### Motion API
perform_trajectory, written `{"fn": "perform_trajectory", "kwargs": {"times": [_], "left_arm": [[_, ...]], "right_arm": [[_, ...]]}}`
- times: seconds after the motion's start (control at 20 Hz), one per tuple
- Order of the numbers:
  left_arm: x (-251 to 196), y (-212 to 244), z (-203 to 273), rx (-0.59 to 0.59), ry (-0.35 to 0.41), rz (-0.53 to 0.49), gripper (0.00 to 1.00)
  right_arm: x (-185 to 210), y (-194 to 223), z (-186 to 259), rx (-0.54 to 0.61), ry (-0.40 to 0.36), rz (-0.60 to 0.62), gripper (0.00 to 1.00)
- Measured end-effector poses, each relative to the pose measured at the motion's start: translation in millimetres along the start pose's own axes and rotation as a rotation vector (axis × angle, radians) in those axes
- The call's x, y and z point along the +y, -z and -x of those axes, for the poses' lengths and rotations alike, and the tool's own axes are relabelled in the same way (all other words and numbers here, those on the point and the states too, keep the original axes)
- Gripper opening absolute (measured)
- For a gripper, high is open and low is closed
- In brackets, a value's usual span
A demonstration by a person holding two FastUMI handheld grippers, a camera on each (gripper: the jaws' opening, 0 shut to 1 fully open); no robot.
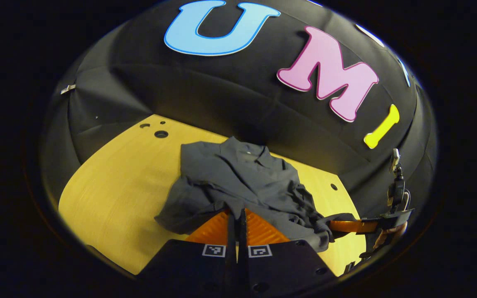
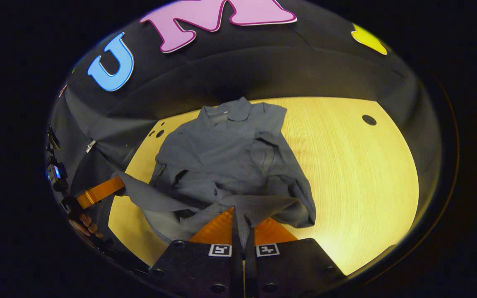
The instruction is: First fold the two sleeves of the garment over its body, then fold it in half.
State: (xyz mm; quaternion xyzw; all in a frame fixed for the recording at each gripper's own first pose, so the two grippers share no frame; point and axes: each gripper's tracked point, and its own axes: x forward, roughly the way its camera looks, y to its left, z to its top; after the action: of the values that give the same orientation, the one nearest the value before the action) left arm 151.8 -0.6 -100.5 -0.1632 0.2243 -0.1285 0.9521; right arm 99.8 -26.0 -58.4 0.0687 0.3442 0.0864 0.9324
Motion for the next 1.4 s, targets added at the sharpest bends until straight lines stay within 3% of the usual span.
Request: {"fn": "perform_trajectory", "kwargs": {"times": [0.3, 0.8, 1.1, 1.25, 1.4], "left_arm": [[0, -50, -44, -0.091, -0.017, 0.003, 0.06], [25, -111, -139, -0.179, -0.049, 0.006, 0.05], [43, -115, -172, -0.198, -0.088, 0.06, 0.09], [55, -114, -190, -0.194, -0.104, 0.1, 0.05], [56, -108, -206, -0.175, -0.092, 0.07, 0.05]], "right_arm": [[-10, -63, -28, -0.093, 0.017, 0.033, 0.07], [-19, -155, -105, -0.217, 0.018, -0.024, 0.07], [-10, -186, -138, -0.261, 0.013, -0.047, 0.06], [-17, -190, -156, -0.258, 0.02, -0.079, 0.06], [-26, -186, -175, -0.241, 0.052, -0.061, 0.07]]}}
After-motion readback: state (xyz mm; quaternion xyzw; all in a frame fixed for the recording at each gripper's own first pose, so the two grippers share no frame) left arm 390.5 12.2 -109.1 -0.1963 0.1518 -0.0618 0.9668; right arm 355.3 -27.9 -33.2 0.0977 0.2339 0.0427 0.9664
